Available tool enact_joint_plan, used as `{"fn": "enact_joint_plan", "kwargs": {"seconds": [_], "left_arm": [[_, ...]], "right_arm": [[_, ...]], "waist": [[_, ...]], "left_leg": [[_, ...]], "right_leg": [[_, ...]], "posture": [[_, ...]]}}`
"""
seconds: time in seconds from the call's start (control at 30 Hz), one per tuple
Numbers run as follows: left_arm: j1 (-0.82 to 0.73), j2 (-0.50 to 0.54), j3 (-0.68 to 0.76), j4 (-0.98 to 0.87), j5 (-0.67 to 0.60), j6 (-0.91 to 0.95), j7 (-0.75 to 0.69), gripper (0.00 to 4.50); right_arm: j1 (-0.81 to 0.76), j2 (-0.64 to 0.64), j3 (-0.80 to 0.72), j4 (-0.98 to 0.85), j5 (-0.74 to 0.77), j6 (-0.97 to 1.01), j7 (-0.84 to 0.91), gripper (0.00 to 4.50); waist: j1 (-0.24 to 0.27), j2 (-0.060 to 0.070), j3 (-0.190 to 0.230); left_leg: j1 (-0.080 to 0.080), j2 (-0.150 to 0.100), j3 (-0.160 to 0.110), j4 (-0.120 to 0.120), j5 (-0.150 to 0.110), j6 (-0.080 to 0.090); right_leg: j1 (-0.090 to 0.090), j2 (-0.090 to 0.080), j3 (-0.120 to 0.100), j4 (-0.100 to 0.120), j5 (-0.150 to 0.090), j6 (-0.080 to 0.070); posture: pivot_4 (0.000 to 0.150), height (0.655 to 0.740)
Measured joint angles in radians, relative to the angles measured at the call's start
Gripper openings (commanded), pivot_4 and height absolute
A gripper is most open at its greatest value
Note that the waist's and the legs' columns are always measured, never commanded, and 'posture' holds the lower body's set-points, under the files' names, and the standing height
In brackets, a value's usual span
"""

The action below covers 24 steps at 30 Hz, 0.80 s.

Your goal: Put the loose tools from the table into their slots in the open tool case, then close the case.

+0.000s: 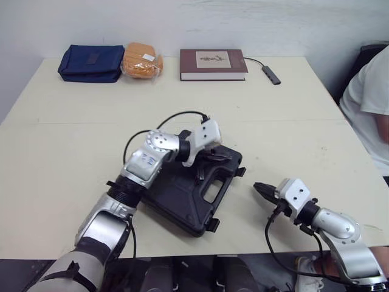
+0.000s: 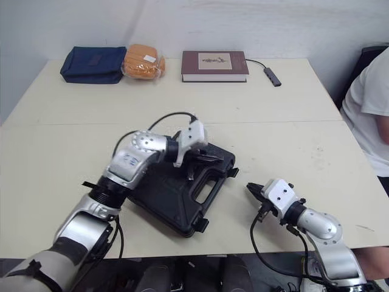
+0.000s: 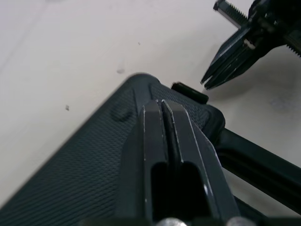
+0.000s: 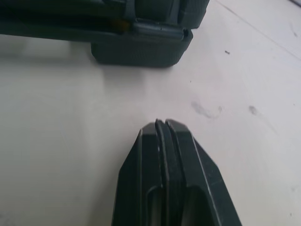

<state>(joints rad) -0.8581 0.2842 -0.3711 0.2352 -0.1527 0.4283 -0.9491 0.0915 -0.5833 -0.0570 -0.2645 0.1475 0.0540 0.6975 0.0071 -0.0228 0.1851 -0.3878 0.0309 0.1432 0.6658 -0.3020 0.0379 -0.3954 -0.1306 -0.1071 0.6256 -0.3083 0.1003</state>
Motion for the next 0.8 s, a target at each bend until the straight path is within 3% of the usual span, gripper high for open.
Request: {"fn": "enact_joint_plan", "kwargs": {"seconds": [0.23,0.8], "left_arm": [[-0.037,0.004,-0.063,0.048,0.076,-0.056,-0.041,0.04],[0.022,-0.034,-0.037,0.057,0.080,-0.037,0.023,0.04]], "right_arm": [[-0.028,0.012,0.013,-0.014,0.000,0.022,-0.014,0.00],[-0.126,0.036,0.059,0.045,-0.011,0.012,-0.012,0.00]], "waist": [[-0.002,0.000,-0.002],[-0.005,0.000,-0.022]], "left_leg": [[0.002,0.000,-0.001,0.000,0.000,0.000],[0.003,0.001,-0.008,0.000,-0.002,0.000]], "right_leg": [[0.003,-0.002,0.001,-0.001,0.000,0.000],[0.008,-0.004,0.001,-0.004,0.000,-0.001]], "posture": [[0.150,0.7400],[0.150,0.7400]]}}
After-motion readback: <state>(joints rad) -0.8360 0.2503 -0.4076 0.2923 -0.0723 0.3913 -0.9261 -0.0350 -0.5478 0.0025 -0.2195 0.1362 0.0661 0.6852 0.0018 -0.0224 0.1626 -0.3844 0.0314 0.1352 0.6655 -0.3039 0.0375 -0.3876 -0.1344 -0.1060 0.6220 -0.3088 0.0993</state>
